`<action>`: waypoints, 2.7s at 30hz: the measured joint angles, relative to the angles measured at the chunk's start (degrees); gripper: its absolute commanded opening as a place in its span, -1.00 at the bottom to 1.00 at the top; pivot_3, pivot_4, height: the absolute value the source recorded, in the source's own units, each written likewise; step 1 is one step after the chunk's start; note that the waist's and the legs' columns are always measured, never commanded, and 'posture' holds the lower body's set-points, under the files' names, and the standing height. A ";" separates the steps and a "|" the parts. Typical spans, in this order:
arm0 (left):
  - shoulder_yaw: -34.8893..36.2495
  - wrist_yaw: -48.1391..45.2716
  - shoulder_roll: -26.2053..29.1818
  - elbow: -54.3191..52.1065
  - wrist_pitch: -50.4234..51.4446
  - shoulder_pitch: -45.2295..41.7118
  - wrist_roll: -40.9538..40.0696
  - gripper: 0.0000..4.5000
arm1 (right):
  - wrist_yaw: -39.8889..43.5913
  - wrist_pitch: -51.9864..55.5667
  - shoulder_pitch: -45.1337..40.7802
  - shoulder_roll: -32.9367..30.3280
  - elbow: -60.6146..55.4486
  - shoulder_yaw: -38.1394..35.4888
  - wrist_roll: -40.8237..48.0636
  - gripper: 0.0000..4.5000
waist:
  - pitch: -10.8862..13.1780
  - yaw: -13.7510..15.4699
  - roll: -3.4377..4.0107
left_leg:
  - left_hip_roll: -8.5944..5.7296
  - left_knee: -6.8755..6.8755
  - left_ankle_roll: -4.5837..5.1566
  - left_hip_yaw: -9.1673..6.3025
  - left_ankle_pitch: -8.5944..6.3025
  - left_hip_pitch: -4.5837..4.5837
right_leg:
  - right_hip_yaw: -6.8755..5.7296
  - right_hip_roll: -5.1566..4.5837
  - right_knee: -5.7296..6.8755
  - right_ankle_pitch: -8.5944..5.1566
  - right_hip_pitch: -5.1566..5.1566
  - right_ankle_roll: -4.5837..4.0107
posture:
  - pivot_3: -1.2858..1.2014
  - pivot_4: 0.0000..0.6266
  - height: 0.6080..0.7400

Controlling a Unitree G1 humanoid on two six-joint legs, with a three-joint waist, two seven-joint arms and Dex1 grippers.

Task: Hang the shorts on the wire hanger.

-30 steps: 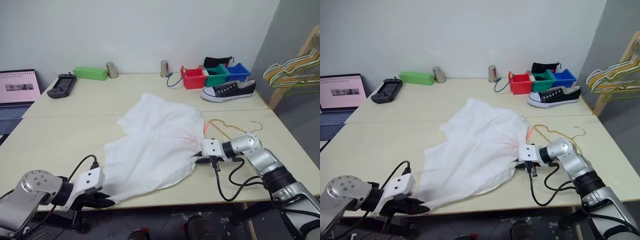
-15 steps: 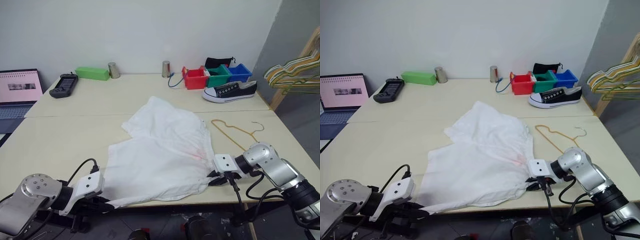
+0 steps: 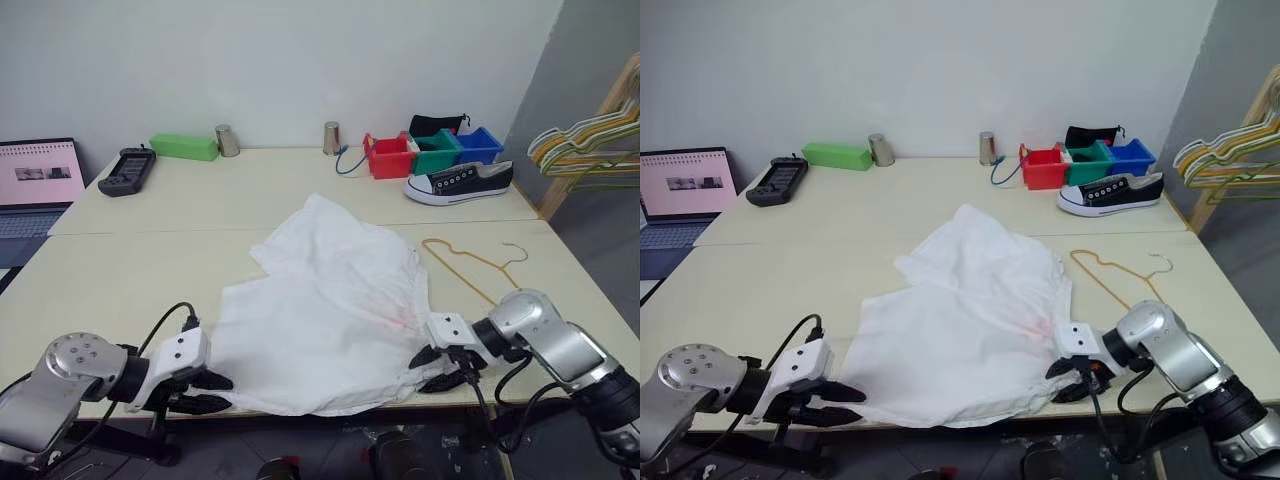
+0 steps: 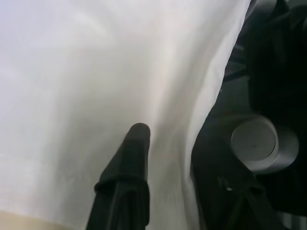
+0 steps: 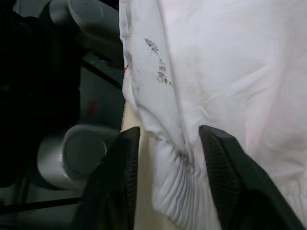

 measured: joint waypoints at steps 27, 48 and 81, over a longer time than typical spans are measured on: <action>-16.89 33.33 -38.46 3.58 7.59 -36.48 4.73 0.75 | -35.78 2.66 -17.06 2.43 42.95 -14.81 -8.29 1.00 | -0.25 -6.02 -0.10 | -0.13 0.15 0.02 0.21 0.01 -0.03 | 0.23 0.04 -0.13 0.29 0.55 0.65 | -0.21 -0.96 1.00; -19.48 33.54 -42.52 4.67 6.65 -37.41 6.25 0.76 | -27.11 7.80 -20.16 3.39 52.77 -13.81 -10.24 0.19 | -0.64 -10.75 0.00 | -0.16 0.27 0.05 0.09 0.02 0.65 | 0.17 0.02 -0.32 0.39 1.46 0.85 | -0.20 -1.00 1.00; -7.39 35.59 -37.56 17.43 2.59 -44.70 6.74 0.76 | -41.78 -14.90 -27.79 9.55 48.81 -13.16 -17.39 -0.99 | -1.08 -10.95 -0.23 | -0.21 0.11 0.03 -0.05 0.01 0.93 | 0.06 -0.02 -1.05 0.50 2.05 1.06 | -0.20 -1.00 1.00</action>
